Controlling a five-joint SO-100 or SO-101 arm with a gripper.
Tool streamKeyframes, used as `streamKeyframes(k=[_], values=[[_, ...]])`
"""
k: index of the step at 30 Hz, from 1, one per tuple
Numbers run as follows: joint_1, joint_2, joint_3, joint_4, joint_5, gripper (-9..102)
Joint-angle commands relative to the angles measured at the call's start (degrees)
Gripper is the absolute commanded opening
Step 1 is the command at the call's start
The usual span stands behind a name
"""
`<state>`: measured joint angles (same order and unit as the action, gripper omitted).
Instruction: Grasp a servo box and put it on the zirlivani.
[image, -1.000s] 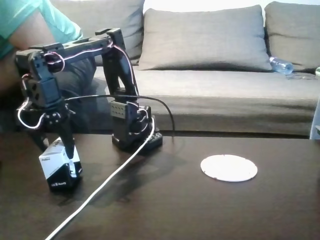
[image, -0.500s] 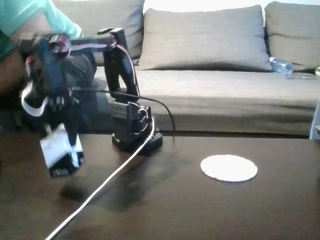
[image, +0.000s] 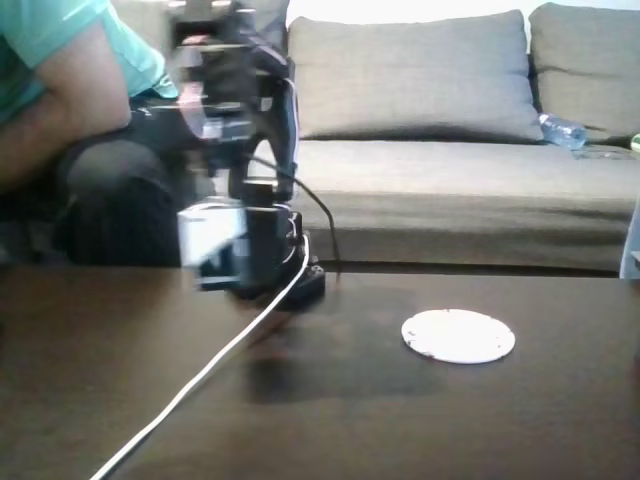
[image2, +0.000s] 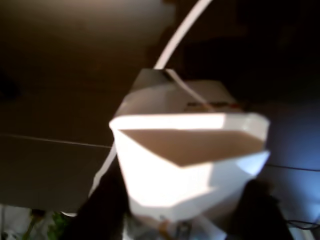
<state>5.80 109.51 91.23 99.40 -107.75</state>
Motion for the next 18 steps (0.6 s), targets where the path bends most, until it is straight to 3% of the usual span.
streamKeyframes(k=[1, 10, 18], values=[[-8.09, 2.46, 0.09, 3.52, 5.45, 13], [-29.88, 2.29, 4.04, 2.99, 21.09, 13], [-39.90, 2.20, 6.94, -0.35, 28.65, 13]])
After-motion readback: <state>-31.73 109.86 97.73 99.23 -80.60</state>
